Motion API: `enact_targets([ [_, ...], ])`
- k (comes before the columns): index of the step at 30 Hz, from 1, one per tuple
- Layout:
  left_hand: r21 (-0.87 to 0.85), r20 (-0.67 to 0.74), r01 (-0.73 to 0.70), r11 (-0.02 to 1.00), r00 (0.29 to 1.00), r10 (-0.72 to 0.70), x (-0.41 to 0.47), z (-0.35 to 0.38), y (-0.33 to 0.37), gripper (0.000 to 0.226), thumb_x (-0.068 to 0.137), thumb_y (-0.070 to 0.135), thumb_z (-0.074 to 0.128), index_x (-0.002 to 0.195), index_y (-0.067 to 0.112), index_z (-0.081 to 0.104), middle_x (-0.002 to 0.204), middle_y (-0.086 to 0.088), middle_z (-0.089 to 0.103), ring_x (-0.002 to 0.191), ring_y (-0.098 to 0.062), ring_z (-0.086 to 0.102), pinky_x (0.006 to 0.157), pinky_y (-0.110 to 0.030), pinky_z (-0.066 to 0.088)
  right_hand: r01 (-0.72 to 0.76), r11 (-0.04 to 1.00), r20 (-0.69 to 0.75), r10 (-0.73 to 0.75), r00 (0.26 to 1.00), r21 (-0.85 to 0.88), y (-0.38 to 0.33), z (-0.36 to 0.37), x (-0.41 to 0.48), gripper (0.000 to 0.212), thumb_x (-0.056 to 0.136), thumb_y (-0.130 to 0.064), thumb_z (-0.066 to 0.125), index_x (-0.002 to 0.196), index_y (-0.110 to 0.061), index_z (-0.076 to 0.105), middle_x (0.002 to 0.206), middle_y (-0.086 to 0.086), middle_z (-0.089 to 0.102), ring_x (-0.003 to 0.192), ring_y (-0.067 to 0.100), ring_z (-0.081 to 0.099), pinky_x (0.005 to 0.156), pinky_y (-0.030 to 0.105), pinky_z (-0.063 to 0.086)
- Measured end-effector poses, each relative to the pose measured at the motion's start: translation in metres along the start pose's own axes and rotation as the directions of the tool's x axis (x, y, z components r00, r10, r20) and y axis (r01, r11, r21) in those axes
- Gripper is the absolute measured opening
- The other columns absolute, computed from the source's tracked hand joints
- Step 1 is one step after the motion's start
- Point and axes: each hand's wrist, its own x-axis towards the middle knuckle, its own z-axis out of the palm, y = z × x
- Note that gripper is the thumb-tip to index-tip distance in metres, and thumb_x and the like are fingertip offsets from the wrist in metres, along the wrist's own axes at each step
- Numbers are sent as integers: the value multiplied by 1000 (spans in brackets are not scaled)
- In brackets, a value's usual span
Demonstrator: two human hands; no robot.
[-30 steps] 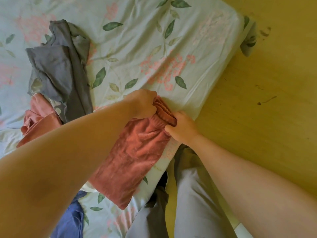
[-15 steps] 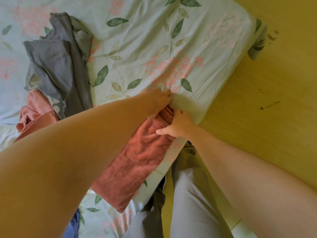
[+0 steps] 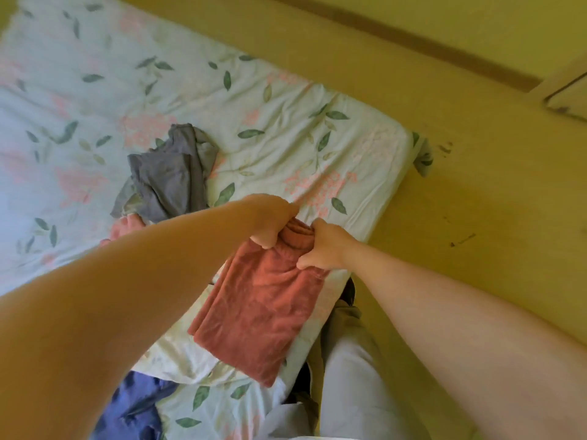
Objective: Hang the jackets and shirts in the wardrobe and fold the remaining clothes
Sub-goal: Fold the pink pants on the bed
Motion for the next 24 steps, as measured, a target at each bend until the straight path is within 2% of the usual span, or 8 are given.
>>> enact_targets([
  [3,3,-194,40,999,980,-38,-65,-38,-12,56,73,25,76,120,23,45,92,-1,61,80,-25,62,70,-43,58,60,989,-140,-80,987,-139,-55,-36,-46,56,60,-41,80,104,-19,52,94,-3,60,81,16,59,68,34,53],
  [5,6,-334,41,999,942,-37,-104,-56,-18,57,75,30,76,124,25,48,95,1,62,82,-23,61,69,-40,56,69,971,-235,-124,964,-228,-88,-51,-79,55,60,-41,81,102,-18,53,94,-1,62,84,19,63,69,37,57],
  [9,12,-578,43,999,815,-29,-164,-62,-16,49,78,33,72,123,26,52,103,0,57,92,-25,62,71,-38,53,35,916,-420,-217,881,-400,-132,-56,-139,59,61,-41,81,102,-20,45,99,-1,56,88,21,59,60,33,45],
  [14,68,-782,49,996,623,23,-213,-10,6,45,77,36,73,114,21,52,99,-1,56,92,-26,60,74,-38,51,-88,792,-599,-379,705,-605,-139,0,-188,64,71,-57,73,116,-21,46,106,1,52,95,26,56,69,37,44],
  [16,71,-835,32,997,549,42,-221,31,15,45,77,32,72,115,17,53,102,-4,57,94,-28,59,77,-40,50,-135,730,-619,-450,644,-670,-130,38,-196,68,74,-47,76,128,-21,45,119,5,54,107,28,56,79,40,47],
  [18,67,-865,12,998,500,52,-221,82,22,50,75,28,72,119,14,54,107,-7,58,97,-32,59,79,-43,50,-173,689,-618,-475,627,-704,-117,83,-196,69,72,-37,81,127,-17,45,124,10,54,113,31,54,87,41,48],
  [20,56,-872,-21,998,487,59,-214,135,28,53,75,25,70,124,12,54,118,-8,58,105,-32,59,83,-45,51,-218,663,-622,-463,632,-716,-99,133,-188,65,69,-33,83,120,-16,45,115,10,54,105,31,54,85,40,44],
  [24,-19,-767,-63,998,641,26,-201,250,35,54,78,25,70,128,15,53,136,-4,56,124,-28,55,95,-43,49,-215,674,-555,-341,759,-707,-68,245,-163,66,69,-27,82,122,-18,44,117,6,54,108,28,55,86,38,43],
])
